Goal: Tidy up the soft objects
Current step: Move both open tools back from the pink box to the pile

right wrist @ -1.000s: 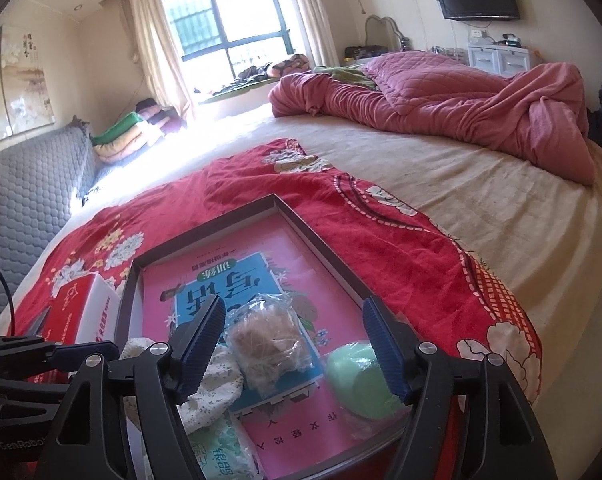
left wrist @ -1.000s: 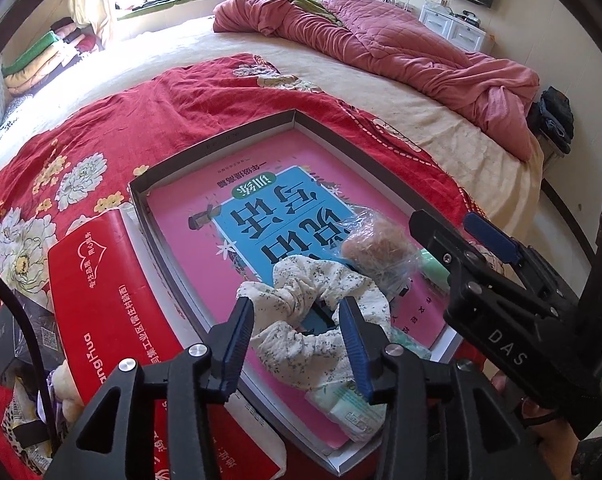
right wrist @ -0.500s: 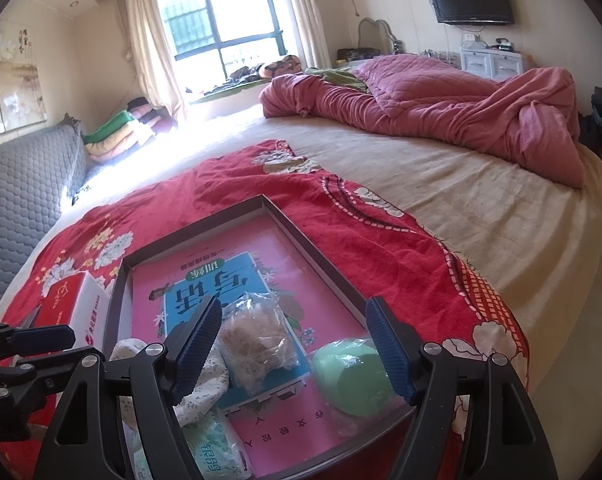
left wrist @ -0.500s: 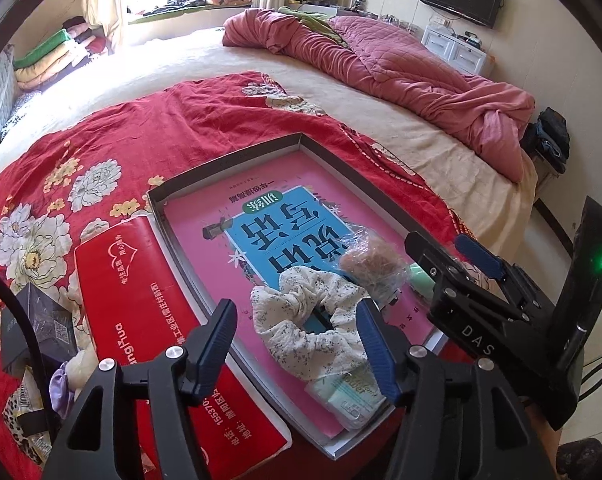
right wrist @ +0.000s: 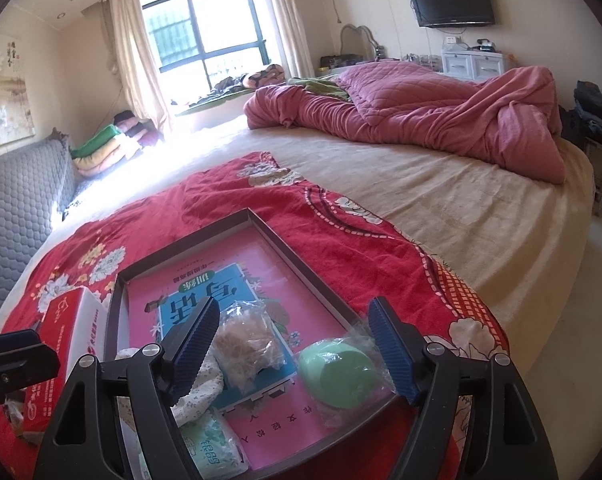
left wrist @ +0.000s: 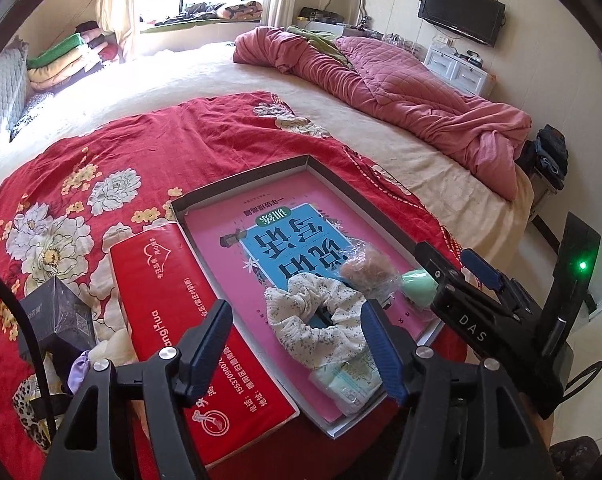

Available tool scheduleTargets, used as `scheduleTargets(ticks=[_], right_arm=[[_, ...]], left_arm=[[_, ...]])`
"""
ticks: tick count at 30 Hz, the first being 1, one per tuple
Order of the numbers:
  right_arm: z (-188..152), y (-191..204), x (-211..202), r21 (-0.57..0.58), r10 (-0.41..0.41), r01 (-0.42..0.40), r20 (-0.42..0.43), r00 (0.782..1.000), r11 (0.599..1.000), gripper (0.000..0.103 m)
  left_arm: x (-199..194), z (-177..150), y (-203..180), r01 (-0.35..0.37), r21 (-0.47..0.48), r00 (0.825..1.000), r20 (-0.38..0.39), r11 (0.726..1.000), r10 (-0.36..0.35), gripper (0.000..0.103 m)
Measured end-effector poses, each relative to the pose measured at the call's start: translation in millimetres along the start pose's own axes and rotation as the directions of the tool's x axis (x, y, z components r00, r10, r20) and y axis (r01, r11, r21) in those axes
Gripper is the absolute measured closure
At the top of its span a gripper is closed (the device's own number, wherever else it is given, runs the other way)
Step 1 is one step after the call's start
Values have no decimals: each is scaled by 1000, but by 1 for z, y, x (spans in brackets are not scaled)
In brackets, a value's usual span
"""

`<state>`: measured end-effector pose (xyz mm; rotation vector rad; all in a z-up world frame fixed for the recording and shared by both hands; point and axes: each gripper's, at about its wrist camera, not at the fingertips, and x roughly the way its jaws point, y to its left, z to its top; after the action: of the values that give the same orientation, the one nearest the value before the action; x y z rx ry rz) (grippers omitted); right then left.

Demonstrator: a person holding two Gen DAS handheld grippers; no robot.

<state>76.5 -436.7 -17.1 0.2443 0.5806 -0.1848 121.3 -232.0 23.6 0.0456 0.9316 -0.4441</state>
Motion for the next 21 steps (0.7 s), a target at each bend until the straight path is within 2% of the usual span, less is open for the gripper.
scheduleTargets(ticks=[8,12,21], right_arm=[[2,7,-15,-22,-25,26,6,1000,999,25],[5,11,-25,-23,-39,39,7,999,999,25],[16,30,-53,-10,-6,6,21,1000,1000,25]], left_arm=[[-15,-2,3,-9,-1,1000,22,1000,10,35],[-25,-3,6,-11,-7,999,45,1000,11,30],[-48,-6,10,1,-8,997,81,1000,0,30]])
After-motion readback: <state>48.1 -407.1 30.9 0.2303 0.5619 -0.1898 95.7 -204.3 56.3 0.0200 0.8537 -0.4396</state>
